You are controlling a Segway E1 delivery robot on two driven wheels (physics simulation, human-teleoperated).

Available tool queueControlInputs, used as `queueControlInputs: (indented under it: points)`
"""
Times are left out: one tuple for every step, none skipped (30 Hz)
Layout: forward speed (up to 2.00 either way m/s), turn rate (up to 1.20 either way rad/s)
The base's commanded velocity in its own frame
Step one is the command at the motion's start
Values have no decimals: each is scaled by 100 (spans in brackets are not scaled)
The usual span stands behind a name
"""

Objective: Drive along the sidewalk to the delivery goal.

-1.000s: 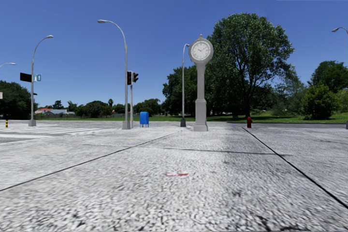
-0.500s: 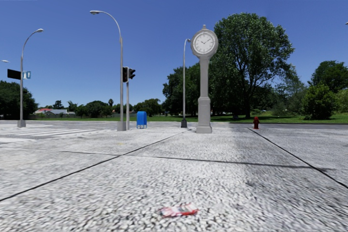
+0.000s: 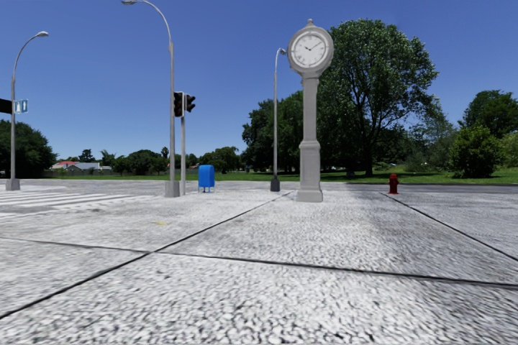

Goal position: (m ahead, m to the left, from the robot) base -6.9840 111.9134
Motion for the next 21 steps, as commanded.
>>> queueControlInputs:
  points:
    - [200,0]
    - [200,0]
    - [200,0]
    - [200,0]
    - [200,0]
    - [200,0]
    - [200,0]
    - [200,0]
    - [200,13]
    - [200,19]
    - [200,19]
    - [200,25]
    - [200,33]
    - [200,37]
    - [200,38]
    - [200,39]
    - [200,39]
    - [200,39]
    - [200,39]
    - [200,39]
    - [200,39]
